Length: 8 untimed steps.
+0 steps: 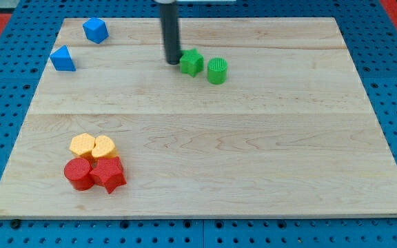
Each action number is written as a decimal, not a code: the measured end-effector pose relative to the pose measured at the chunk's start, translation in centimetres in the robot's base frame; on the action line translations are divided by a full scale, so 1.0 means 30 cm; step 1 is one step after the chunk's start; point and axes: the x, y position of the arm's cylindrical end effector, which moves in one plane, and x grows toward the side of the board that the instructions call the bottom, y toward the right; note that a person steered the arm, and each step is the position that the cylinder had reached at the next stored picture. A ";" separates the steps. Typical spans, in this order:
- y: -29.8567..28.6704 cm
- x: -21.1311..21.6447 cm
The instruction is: Move the green blocks to the bottom center of the board
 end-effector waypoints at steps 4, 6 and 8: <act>0.397 -0.150; 0.426 -0.019; 0.403 0.124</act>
